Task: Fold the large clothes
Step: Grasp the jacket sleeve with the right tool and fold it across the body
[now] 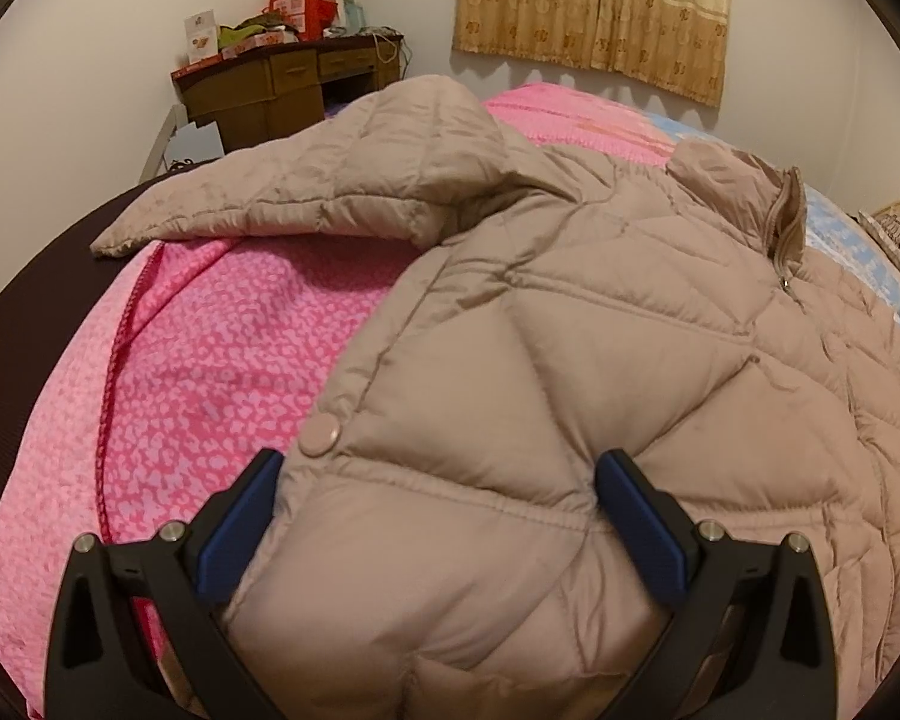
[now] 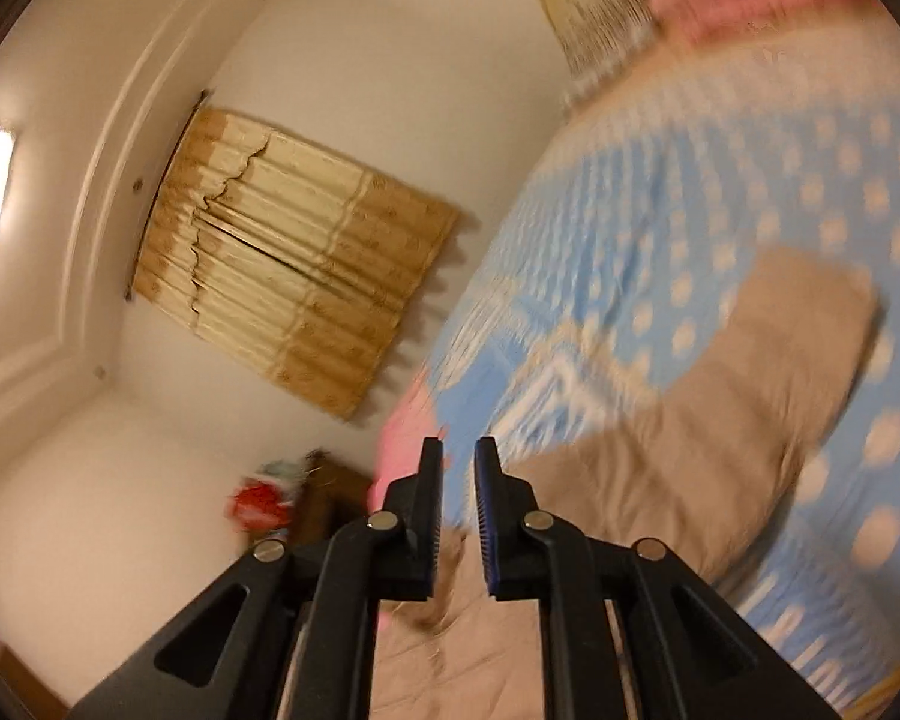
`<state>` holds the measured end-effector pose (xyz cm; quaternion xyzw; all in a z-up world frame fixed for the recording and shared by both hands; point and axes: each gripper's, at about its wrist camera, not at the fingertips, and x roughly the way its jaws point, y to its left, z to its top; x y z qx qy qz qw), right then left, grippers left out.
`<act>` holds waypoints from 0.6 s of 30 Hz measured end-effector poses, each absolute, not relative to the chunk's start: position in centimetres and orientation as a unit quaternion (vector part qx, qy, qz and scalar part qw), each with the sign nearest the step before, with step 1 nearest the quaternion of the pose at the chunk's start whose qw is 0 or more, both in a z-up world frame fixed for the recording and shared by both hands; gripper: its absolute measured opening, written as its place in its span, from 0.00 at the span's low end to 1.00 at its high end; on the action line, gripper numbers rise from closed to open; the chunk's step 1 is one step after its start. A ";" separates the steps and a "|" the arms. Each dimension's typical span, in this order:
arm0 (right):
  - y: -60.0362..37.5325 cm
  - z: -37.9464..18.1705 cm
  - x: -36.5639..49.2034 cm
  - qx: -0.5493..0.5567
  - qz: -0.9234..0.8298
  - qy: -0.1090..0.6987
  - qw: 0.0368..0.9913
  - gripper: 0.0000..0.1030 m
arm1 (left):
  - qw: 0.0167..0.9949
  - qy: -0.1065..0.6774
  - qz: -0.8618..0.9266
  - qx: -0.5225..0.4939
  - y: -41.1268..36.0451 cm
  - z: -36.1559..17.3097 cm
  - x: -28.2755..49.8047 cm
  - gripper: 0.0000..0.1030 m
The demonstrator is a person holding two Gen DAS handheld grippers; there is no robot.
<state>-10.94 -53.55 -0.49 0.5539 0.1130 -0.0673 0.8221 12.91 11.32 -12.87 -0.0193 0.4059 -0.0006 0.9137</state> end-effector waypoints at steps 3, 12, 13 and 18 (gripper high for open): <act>-54.3 -5.1 -12.9 0.640 -0.021 0.076 0.764 0.99 | 0.913 0.407 -0.003 -0.022 11.3 -12.9 12.8 1.00; -56.6 -12.7 -12.1 0.676 -0.077 0.172 0.712 0.99 | 0.914 0.406 -0.002 -0.022 11.4 -13.0 12.9 1.00; -56.6 -12.6 -11.2 0.665 -0.081 0.178 0.721 0.99 | 0.914 0.406 -0.002 -0.021 11.3 -13.0 12.8 1.00; -57.7 -12.6 -6.6 0.643 -0.072 0.192 0.738 0.99 | 0.913 0.407 0.000 -0.020 11.1 -13.1 12.9 1.00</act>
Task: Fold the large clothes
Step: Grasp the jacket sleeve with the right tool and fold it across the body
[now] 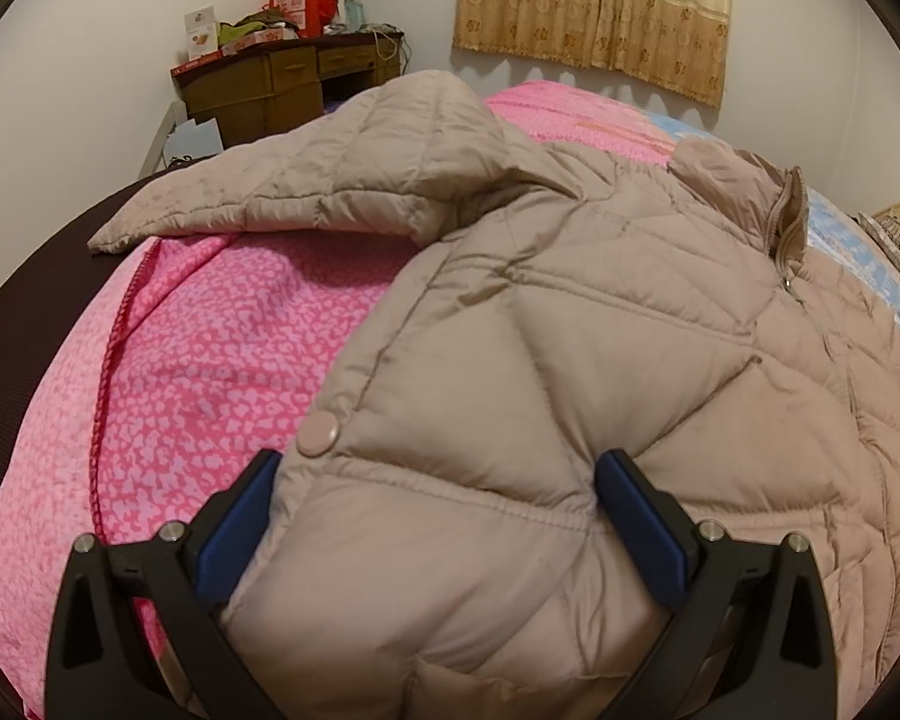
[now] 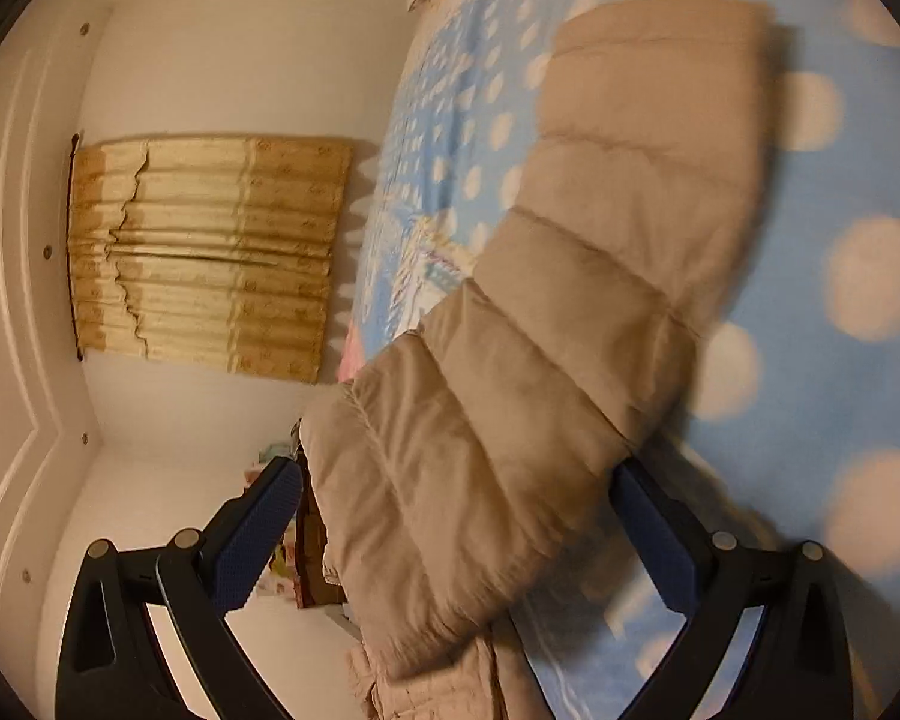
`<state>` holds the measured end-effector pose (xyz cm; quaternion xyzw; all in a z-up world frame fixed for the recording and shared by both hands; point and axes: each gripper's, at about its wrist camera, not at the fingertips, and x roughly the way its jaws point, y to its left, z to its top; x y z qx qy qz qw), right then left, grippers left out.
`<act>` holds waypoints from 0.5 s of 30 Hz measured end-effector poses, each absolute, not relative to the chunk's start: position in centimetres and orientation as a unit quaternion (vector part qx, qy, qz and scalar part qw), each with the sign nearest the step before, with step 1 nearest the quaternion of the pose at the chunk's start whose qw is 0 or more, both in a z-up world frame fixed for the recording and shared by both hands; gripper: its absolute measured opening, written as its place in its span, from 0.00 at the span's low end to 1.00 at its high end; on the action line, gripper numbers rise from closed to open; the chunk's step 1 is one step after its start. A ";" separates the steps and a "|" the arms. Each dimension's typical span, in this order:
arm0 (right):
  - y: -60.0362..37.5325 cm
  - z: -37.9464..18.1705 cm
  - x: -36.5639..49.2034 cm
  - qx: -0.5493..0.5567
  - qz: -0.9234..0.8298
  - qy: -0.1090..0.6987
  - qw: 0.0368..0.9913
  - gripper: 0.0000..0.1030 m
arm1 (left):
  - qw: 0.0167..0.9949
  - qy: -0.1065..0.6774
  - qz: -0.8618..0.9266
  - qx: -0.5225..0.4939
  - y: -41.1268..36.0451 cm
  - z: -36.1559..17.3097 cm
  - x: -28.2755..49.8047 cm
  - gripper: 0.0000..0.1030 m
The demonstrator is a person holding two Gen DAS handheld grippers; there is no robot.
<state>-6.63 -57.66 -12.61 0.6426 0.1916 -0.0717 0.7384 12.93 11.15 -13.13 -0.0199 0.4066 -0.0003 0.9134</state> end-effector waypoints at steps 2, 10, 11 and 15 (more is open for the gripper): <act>-58.7 -13.1 -6.2 0.649 -0.086 0.170 0.736 0.99 | 0.913 0.407 0.000 -0.020 11.2 -13.1 13.0 1.00; -57.3 -13.1 -8.7 0.682 -0.062 0.133 0.716 0.97 | 0.913 0.407 0.000 -0.022 11.1 -13.3 13.2 1.00; -56.4 -12.8 -8.7 0.675 -0.063 0.155 0.719 0.97 | 0.913 0.407 0.000 -0.022 11.1 -13.3 13.2 1.00; -55.7 -12.5 -6.2 0.654 -0.059 0.194 0.729 0.97 | 0.913 0.407 0.000 -0.022 11.0 -13.3 13.2 1.00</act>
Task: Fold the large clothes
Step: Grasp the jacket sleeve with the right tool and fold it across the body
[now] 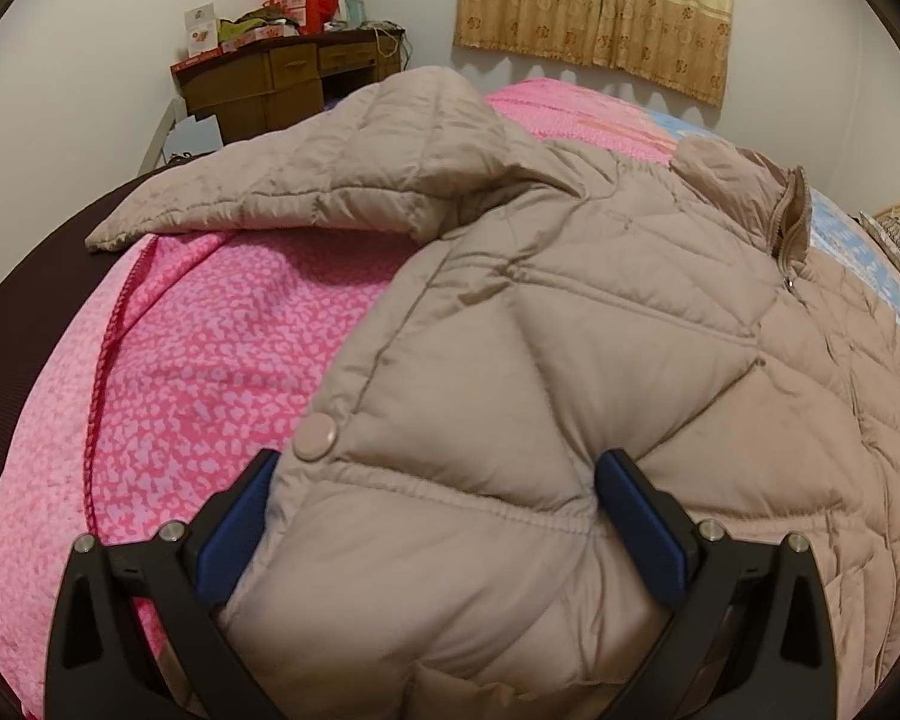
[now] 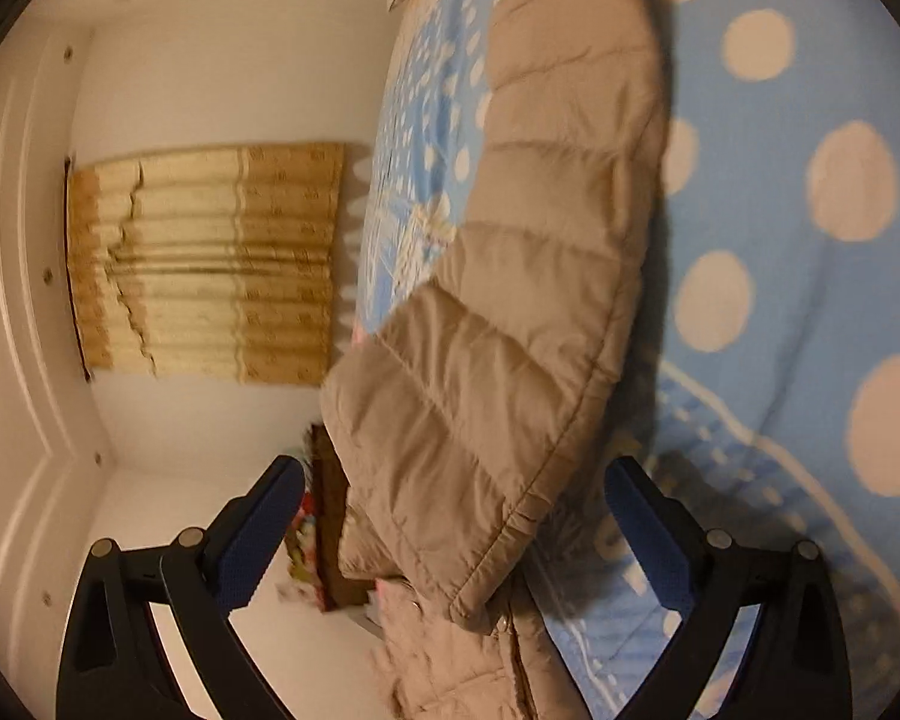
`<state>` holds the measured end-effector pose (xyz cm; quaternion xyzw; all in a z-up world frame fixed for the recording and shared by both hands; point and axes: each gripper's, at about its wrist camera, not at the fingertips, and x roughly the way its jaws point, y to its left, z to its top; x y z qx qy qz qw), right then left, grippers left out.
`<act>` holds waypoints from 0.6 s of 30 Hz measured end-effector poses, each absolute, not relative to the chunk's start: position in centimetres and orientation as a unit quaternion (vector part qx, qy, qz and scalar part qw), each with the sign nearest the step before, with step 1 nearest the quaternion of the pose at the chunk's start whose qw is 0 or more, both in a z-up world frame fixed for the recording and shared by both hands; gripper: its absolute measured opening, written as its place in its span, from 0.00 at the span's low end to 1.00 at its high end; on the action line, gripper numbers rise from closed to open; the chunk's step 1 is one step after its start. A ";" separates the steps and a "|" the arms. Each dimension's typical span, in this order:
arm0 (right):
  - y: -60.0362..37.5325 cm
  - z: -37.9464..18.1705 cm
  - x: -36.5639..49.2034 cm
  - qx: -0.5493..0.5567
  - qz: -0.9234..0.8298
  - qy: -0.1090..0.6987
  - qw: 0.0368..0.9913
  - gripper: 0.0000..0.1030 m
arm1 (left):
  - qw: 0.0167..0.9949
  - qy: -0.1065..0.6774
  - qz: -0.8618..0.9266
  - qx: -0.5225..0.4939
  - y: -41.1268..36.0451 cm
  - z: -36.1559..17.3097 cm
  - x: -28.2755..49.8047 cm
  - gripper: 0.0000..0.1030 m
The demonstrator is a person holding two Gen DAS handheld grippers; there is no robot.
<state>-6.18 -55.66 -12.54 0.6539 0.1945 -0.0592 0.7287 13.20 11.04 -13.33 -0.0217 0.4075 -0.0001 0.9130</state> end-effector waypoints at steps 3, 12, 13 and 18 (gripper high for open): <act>-58.1 -12.4 -2.9 0.630 -0.074 0.198 0.747 0.97 | 0.913 0.408 0.000 -0.022 11.0 -13.3 13.2 1.00; -66.6 -12.3 -2.2 0.606 -0.128 0.133 0.773 0.71 | 0.913 0.408 -0.001 -0.022 11.0 -13.4 13.4 1.00; -67.1 -12.3 -1.9 0.595 -0.132 0.152 0.778 0.53 | 0.913 0.408 -0.001 -0.022 11.0 -13.4 13.4 1.00; -67.3 -12.4 -3.2 0.551 -0.156 0.185 0.798 0.16 | 0.913 0.408 0.000 -0.022 11.1 -13.4 13.4 1.00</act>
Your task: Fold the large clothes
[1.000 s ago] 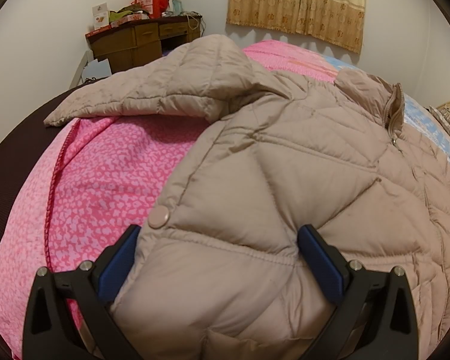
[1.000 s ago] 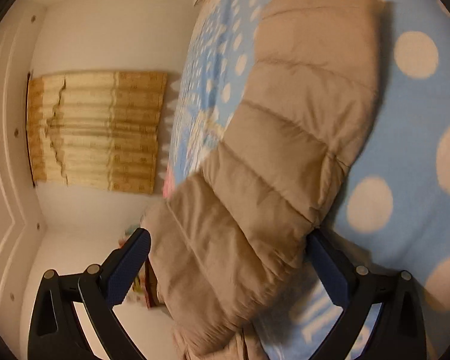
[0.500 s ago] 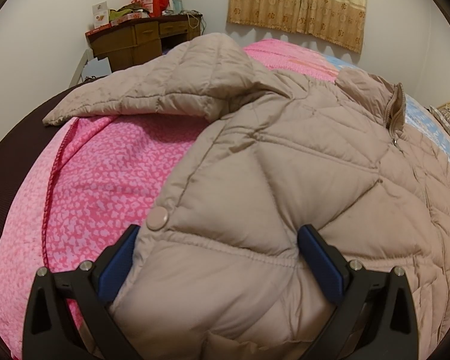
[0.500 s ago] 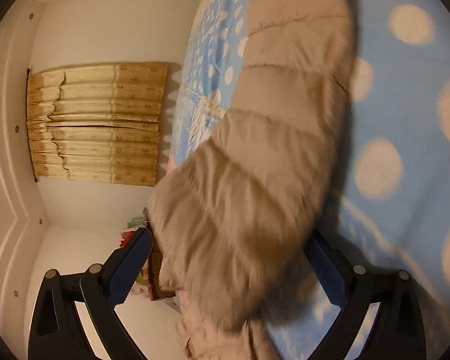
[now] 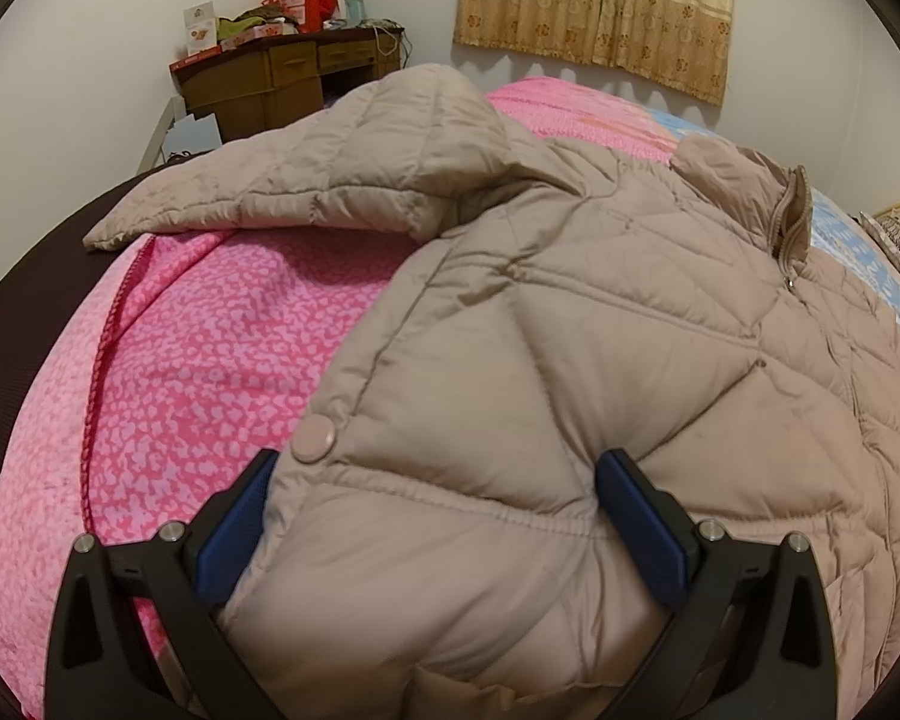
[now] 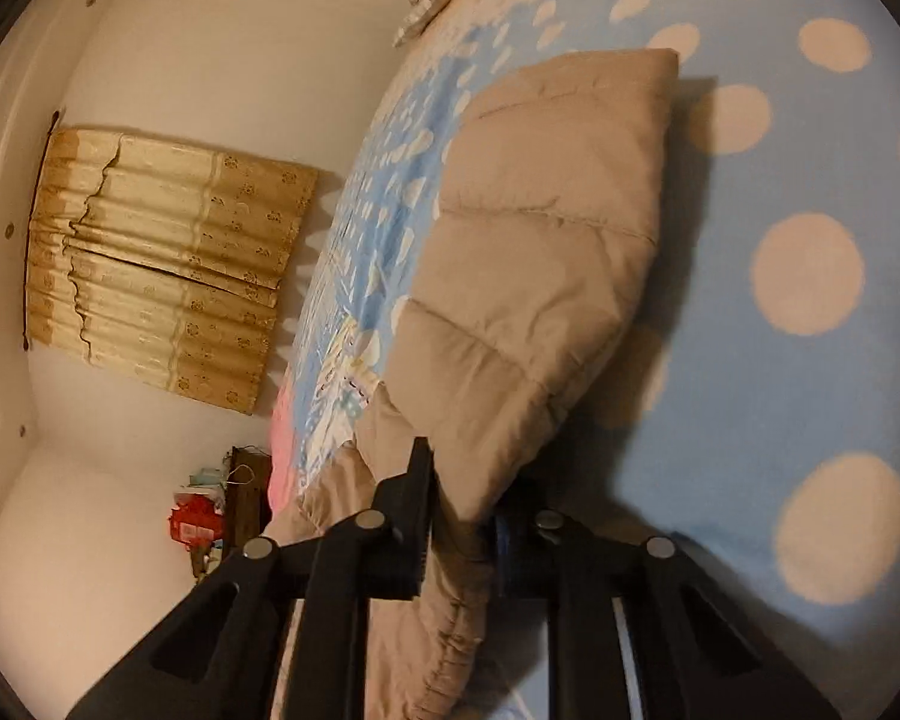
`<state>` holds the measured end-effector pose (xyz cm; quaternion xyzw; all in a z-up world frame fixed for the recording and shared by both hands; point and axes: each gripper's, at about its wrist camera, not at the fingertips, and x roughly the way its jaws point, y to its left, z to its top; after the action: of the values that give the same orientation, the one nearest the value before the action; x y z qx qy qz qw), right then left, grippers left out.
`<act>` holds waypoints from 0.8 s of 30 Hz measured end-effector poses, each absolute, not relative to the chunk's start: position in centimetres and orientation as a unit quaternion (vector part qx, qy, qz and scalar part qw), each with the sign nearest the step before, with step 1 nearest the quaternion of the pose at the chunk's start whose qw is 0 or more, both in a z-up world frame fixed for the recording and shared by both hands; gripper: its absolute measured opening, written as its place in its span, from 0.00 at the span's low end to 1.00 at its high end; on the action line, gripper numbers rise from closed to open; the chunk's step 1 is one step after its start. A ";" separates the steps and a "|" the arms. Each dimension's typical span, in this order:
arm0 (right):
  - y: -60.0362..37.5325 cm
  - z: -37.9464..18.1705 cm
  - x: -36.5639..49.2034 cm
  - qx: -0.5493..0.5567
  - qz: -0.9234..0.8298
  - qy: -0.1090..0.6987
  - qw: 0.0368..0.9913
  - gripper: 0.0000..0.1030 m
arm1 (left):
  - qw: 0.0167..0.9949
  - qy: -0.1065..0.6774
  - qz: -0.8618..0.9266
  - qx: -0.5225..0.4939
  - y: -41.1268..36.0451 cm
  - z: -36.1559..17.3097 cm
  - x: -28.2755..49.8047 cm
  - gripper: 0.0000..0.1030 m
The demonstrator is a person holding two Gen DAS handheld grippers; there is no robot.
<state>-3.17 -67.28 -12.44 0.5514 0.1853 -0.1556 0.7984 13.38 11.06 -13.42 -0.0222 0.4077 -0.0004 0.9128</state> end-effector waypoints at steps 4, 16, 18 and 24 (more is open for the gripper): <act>-65.0 -7.6 -4.6 0.488 -0.163 0.164 0.842 0.14 | 0.913 0.408 0.000 -0.022 11.1 -13.4 13.4 1.00; -40.3 10.0 2.0 0.168 -0.041 0.176 0.969 0.14 | 0.915 0.403 -0.008 -0.032 11.3 -13.3 13.1 1.00; -34.4 9.3 4.6 0.115 -0.012 0.196 0.974 0.14 | 0.915 0.402 -0.009 -0.034 11.5 -13.3 12.9 1.00; -18.9 0.1 11.4 -0.031 0.040 0.290 0.956 0.14 | 0.916 0.399 -0.015 -0.040 11.8 -13.3 12.7 1.00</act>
<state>11.45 -18.86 0.06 -0.0305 0.2901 0.0399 0.9557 12.68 11.76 -13.30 -0.0399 0.3991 -0.0147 0.9159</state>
